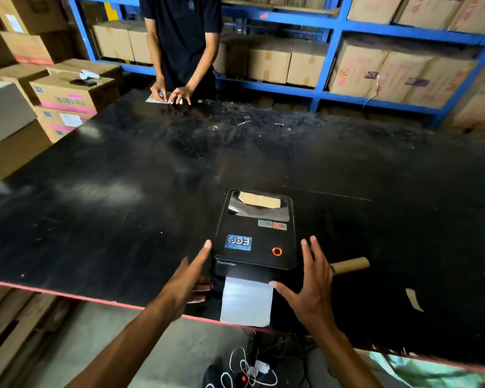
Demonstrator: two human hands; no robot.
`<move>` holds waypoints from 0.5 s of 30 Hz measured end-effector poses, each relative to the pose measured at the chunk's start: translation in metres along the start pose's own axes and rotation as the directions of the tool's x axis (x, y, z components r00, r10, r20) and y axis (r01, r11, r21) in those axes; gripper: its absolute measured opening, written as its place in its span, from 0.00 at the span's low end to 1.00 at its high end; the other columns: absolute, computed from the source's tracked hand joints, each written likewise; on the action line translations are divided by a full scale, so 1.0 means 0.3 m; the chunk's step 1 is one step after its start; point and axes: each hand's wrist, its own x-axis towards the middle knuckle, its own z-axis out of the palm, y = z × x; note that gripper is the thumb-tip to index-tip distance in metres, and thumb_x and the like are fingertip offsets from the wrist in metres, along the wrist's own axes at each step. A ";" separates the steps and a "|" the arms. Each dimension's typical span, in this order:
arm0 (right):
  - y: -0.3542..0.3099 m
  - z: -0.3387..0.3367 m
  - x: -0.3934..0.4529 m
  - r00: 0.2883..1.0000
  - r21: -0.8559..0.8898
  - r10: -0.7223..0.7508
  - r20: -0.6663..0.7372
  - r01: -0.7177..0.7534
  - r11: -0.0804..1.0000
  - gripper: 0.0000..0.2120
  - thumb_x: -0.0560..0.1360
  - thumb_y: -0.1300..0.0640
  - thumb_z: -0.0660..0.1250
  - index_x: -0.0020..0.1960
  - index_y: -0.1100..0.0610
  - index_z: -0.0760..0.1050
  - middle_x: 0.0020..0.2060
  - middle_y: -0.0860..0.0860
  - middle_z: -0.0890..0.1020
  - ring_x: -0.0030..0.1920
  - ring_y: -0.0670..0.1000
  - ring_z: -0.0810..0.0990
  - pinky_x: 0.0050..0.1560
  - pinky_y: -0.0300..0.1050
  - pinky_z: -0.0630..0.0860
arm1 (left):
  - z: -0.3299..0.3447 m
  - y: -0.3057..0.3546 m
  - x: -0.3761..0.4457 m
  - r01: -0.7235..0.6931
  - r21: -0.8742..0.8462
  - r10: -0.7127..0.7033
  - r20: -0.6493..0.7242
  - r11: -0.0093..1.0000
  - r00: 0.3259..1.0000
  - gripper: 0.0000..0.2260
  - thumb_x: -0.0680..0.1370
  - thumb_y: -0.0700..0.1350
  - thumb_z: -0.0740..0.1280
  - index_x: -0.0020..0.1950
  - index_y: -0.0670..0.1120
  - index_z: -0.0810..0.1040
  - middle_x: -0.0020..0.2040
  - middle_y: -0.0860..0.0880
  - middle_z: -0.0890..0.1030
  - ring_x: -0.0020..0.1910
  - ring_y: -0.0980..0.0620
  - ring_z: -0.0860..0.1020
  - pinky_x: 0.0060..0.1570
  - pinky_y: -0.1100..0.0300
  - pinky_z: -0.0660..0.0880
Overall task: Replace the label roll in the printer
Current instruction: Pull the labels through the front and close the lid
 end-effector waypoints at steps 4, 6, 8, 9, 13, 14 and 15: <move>-0.001 0.004 -0.003 0.966 0.318 0.257 0.035 -0.254 0.913 0.36 0.69 0.52 0.73 0.72 0.49 0.61 0.74 0.50 0.62 0.72 0.45 0.58 0.71 0.49 0.58 | 0.006 0.001 0.004 -0.041 0.033 0.042 -0.014 0.999 0.999 0.42 0.57 0.75 0.67 0.64 0.52 0.70 0.50 0.42 0.83 0.48 0.44 0.83 0.50 0.50 0.79; -0.001 0.006 0.004 0.881 0.522 0.449 0.147 -0.455 0.722 0.23 0.74 0.53 0.68 0.68 0.49 0.67 0.70 0.54 0.69 0.69 0.51 0.67 0.69 0.50 0.65 | 0.003 0.000 0.012 -0.057 0.027 0.057 -0.020 0.998 0.998 0.34 0.60 0.73 0.67 0.57 0.52 0.74 0.47 0.42 0.84 0.46 0.44 0.84 0.49 0.51 0.79; -0.006 0.013 -0.003 0.775 0.639 0.532 0.340 -0.606 0.474 0.16 0.76 0.51 0.64 0.64 0.48 0.71 0.65 0.53 0.75 0.63 0.51 0.73 0.65 0.48 0.69 | -0.002 -0.010 0.021 -0.074 0.023 0.075 -0.027 0.997 0.997 0.29 0.63 0.71 0.68 0.53 0.52 0.76 0.46 0.42 0.85 0.46 0.44 0.84 0.48 0.52 0.79; -0.007 0.018 -0.011 0.752 0.652 0.526 0.397 -0.634 0.415 0.11 0.76 0.50 0.62 0.58 0.47 0.74 0.62 0.50 0.76 0.61 0.50 0.74 0.62 0.48 0.70 | -0.004 -0.018 0.024 -0.083 0.024 0.084 -0.027 0.996 0.996 0.27 0.64 0.70 0.68 0.53 0.52 0.77 0.45 0.43 0.85 0.46 0.45 0.84 0.47 0.52 0.79; -0.003 0.050 -0.042 0.721 0.678 0.534 0.442 -0.658 0.327 0.04 0.77 0.48 0.61 0.48 0.42 0.75 0.51 0.41 0.77 0.59 0.51 0.74 0.57 0.51 0.75 | -0.017 -0.039 0.036 -0.095 0.054 0.095 -0.005 0.994 0.995 0.26 0.68 0.66 0.68 0.51 0.45 0.82 0.46 0.44 0.86 0.46 0.47 0.84 0.45 0.54 0.78; 0.000 0.057 -0.042 0.712 0.682 0.547 0.440 -0.661 0.313 0.05 0.76 0.48 0.61 0.48 0.43 0.75 0.51 0.40 0.77 0.59 0.51 0.75 0.56 0.52 0.76 | -0.020 -0.037 0.040 -0.096 0.060 0.096 0.002 0.994 0.995 0.26 0.68 0.66 0.68 0.49 0.44 0.83 0.45 0.45 0.86 0.46 0.47 0.84 0.45 0.54 0.78; 0.003 0.061 -0.042 0.708 0.683 0.559 0.431 -0.661 0.311 0.05 0.76 0.49 0.62 0.47 0.44 0.76 0.51 0.40 0.78 0.58 0.51 0.76 0.54 0.51 0.77 | -0.024 -0.034 0.043 -0.101 0.070 0.100 0.010 0.992 0.995 0.25 0.68 0.65 0.68 0.48 0.44 0.83 0.44 0.45 0.87 0.46 0.47 0.84 0.45 0.54 0.78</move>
